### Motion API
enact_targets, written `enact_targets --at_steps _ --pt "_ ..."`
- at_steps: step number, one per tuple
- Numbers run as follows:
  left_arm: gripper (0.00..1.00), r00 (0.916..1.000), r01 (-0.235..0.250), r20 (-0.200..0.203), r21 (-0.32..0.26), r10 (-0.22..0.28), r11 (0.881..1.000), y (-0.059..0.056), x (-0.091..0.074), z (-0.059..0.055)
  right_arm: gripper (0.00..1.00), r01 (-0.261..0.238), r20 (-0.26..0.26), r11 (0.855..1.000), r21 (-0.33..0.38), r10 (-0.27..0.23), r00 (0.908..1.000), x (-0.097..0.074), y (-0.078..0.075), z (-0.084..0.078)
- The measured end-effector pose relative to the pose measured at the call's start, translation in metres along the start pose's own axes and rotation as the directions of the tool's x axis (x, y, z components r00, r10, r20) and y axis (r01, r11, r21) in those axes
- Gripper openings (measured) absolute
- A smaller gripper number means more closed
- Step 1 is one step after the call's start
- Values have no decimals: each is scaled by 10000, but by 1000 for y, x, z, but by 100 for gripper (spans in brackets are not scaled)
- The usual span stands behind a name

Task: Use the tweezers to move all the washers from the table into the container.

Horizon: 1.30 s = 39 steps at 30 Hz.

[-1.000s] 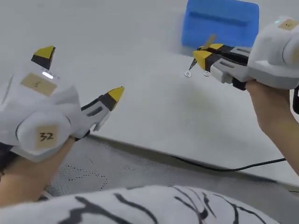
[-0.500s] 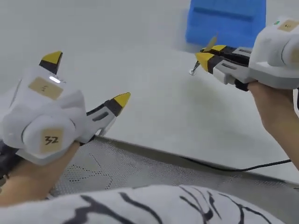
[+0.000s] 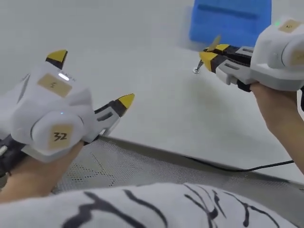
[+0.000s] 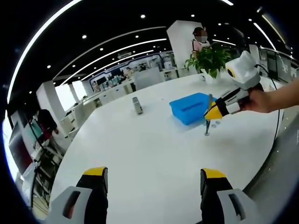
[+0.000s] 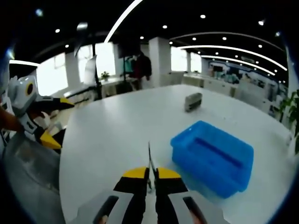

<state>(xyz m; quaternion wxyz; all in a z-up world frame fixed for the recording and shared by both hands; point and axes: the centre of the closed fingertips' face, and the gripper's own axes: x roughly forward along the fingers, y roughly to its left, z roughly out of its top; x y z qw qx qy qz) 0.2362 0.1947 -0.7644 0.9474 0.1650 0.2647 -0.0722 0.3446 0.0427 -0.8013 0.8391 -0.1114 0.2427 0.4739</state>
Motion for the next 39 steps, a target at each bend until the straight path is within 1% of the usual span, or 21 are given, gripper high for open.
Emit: enact_targets --at_steps 2,4,8,11,14,17,19,21,22,24,27,30,33,35,39 --pt "83 10000 28 -24 61 -28 10000 -1 1 -1 2 -91 -164 9999 66 92 9998 1 0 1" --pt "83 10000 60 -45 76 -60 10000 -1 1 -1 2 -119 -139 9998 165 121 9998 -1 1 7" --pt "84 9999 110 -39 15 -109 9999 -2 1 -2 2 -96 352 9998 183 90 9993 -9 1 28" --pt "84 9998 171 -57 -56 -171 9998 -3 1 -3 2 -78 953 9998 202 59 9954 -16 -3 51" --pt "85 9997 205 -97 -175 -207 9996 -4 1 -4 2 93 1146 9999 80 -102 9934 -19 -10 62" --pt "91 9995 291 -109 -275 -295 9992 -6 2 -5 2 227 1333 9997 -75 -215 9908 -22 -17 72" --pt "95 9993 385 21 -428 -385 9983 -7 3 -4 2 349 1375 9992 -183 -320 9900 -21 -21 75" --pt "97 9990 434 80 -519 -431 9977 -7 3 -4 2 449 1388 9985 -318 -401 9895 -20 -24 76" --pt "98 9988 457 177 -612 -447 9971 -7 4 -3 2 550 1386 9977 -396 -490 9891 -19 -27 76" --pt "99 9983 529 297 -752 -508 9958 -8 4 0 2 634 1411 9972 -397 -572 9883 -18 -32 77" --pt "99 9971 636 471 -960 -593 9933 -9 4 1 2 763 1540 9967 -265 -714 9855 -15 -39 81" --pt "99 9971 645 470 -932 -603 9936 -9 4 1 2 953 1615 9953 -197 -909 9827 -13 -44 83" --pt "99 9971 649 454 -912 -609 9937 -8 4 -1 2 1376 1634 9904 -153 -1333 9775 -7 -54 84" --pt "99 9970 631 498 -882 -589 9941 -8 4 0 2 1580 1582 9874 16 -1563 9750 -2 -59 80" --pt "99 9973 595 482 -717 -561 9956 -9 4 1 2 1623 1558 9861 350 -1658 9738 9 -65 73"
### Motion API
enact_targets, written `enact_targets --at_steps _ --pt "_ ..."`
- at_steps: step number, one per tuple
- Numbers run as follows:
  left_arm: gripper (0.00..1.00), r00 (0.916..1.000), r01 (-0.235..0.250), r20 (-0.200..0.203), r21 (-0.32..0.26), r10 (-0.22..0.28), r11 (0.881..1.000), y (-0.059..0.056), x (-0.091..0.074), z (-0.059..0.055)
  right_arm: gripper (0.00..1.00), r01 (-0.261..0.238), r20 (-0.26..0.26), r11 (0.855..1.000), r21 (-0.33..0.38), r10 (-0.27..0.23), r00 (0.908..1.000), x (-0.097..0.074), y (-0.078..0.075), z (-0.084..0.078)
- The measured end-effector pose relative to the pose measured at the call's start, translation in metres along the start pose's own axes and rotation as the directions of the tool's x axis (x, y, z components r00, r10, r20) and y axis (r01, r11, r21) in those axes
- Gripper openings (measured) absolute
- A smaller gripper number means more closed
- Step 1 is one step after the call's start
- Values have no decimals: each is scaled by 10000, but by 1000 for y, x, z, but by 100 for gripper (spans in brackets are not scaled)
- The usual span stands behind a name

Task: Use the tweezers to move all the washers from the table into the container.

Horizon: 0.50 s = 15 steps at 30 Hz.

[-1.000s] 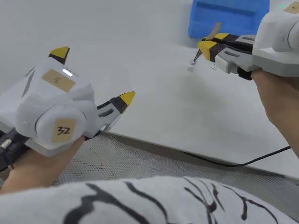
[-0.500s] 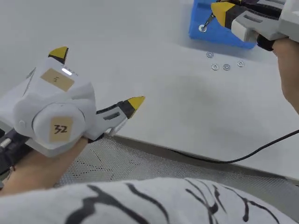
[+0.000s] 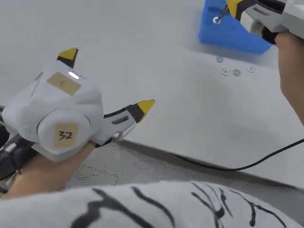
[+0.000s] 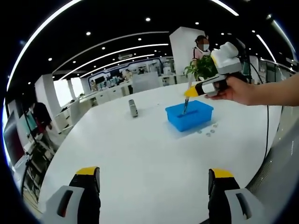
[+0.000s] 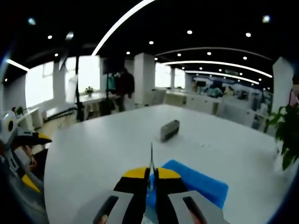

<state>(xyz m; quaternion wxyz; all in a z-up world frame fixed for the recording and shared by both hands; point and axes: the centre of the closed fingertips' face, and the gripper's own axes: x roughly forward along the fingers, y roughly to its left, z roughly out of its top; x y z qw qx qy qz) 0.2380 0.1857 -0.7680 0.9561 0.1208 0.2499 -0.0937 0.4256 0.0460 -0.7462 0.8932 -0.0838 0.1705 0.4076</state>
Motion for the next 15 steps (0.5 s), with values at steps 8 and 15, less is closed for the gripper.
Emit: enact_targets --at_steps 8,15 --pt "99 10000 -47 -57 105 48 9999 0 0 1 2 255 -269 9997 19 -254 9993 15 -3 -16" --pt "98 9998 -26 -184 162 29 9999 -3 0 1 2 306 -450 9995 -85 -309 9985 25 -6 -22"
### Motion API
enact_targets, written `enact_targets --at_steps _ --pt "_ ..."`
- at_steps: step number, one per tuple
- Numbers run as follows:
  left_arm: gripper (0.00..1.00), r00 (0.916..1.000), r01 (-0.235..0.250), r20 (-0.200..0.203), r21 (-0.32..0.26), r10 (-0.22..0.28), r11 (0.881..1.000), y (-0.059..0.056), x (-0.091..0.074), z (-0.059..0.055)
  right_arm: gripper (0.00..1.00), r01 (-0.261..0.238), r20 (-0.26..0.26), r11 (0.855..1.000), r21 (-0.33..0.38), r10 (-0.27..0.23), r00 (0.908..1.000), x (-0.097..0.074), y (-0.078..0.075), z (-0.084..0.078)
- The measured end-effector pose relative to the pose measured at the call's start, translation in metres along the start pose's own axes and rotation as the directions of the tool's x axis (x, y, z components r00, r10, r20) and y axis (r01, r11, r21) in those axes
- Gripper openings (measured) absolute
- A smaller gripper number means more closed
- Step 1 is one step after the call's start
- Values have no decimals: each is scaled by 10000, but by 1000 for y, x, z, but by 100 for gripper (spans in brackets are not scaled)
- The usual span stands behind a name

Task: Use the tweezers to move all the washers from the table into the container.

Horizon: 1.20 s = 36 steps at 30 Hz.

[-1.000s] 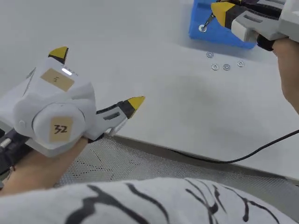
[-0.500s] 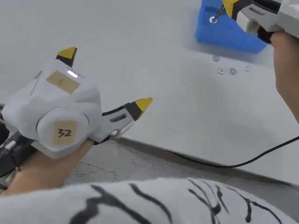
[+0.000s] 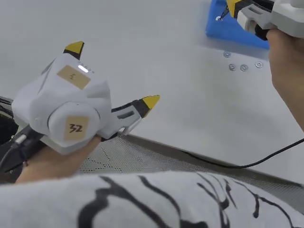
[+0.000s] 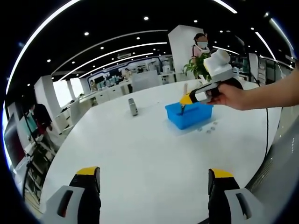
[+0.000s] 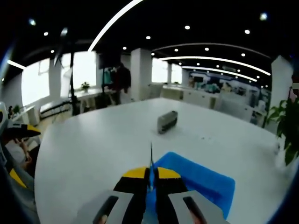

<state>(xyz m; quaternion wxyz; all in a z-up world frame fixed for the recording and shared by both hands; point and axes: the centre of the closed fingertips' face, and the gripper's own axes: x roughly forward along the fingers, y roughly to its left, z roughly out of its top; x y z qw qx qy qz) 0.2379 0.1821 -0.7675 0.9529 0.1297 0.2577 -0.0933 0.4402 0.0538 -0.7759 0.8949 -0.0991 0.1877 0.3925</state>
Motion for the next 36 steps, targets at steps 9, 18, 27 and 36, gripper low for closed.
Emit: enact_targets --at_steps 9,18,27,36 --pt "97 10000 -2 -98 47 2 10000 1 0 -3 2 -51 -403 9999 -94 47 9992 13 -2 -14" --pt "97 9997 -6 -230 139 9 9999 1 0 -4 2 -79 -634 10000 -32 77 9980 15 -1 -15" --pt "96 9997 -31 -259 165 36 9999 3 1 -6 3 -105 -542 9988 473 131 9984 13 0 -15" --pt "97 9995 -88 -287 211 94 9997 3 1 -6 3 -99 162 9983 569 90 9998 -14 -1 16"
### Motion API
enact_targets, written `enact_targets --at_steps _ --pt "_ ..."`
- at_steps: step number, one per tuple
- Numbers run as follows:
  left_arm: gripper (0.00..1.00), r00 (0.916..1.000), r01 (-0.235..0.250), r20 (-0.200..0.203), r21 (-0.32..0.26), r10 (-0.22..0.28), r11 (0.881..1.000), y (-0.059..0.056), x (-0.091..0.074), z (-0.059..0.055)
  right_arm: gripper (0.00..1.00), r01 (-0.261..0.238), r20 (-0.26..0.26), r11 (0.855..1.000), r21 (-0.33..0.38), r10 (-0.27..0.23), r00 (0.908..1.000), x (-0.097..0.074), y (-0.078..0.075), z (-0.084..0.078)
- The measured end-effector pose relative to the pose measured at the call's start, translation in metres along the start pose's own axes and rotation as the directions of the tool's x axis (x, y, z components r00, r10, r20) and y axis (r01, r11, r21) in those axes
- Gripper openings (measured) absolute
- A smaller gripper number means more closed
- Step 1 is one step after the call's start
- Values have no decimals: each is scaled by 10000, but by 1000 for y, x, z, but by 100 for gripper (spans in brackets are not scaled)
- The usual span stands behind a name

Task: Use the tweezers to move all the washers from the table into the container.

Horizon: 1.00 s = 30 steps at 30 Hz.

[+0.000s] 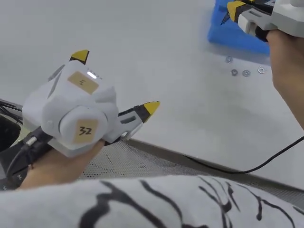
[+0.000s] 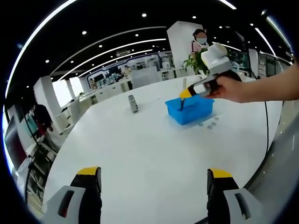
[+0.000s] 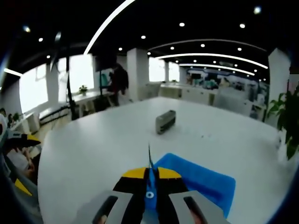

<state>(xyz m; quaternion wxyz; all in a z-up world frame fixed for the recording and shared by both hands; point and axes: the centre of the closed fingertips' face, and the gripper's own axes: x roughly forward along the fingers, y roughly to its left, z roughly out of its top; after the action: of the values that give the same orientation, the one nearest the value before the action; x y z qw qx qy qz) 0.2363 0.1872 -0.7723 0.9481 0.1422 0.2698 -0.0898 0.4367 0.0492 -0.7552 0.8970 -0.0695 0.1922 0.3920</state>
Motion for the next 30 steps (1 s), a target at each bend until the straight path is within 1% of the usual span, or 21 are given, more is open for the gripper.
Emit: enact_targets --at_steps 1,3,4,8,14,17,19,23,25,28,30 --pt "96 10000 -22 87 -32 22 10000 1 0 1 3 -16 92 10000 28 15 10000 -5 1 4" --pt "97 9997 -42 226 -206 46 9998 2 -2 4 3 -28 143 10000 47 27 9999 -4 -2 -1" --pt "96 9997 -75 241 -226 81 9997 3 -2 4 3 -30 180 10000 28 29 9998 -7 0 2" --pt "96 9998 -92 189 -208 96 9997 2 -1 3 3 -50 277 9998 175 45 9996 -22 5 4" --pt "96 9998 -78 173 -187 81 9998 3 -1 2 3 59 312 9993 372 -71 9995 -42 10 -2" --pt "96 9998 -58 202 -192 61 9998 2 -1 3 3 82 283 9985 544 -97 9996 -47 10 -5" --pt "96 9999 -45 129 -155 47 9999 1 -1 2 3 101 291 9981 608 -119 9995 -50 10 -6" --pt "96 9999 -55 133 -144 57 9999 2 -1 2 3 141 125 9978 644 -150 9998 -52 11 -15" --pt "96 9999 -60 92 -131 61 9999 2 0 1 3 133 -61 9977 670 -129 9999 -53 13 -23" --pt "96 9999 24 155 -188 -21 9998 0 0 3 3 125 -363 9980 623 -102 9993 -52 15 -37" --pt "96 9998 21 206 -206 -16 9998 0 -1 4 3 146 -492 9982 583 -118 9987 -51 15 -43"
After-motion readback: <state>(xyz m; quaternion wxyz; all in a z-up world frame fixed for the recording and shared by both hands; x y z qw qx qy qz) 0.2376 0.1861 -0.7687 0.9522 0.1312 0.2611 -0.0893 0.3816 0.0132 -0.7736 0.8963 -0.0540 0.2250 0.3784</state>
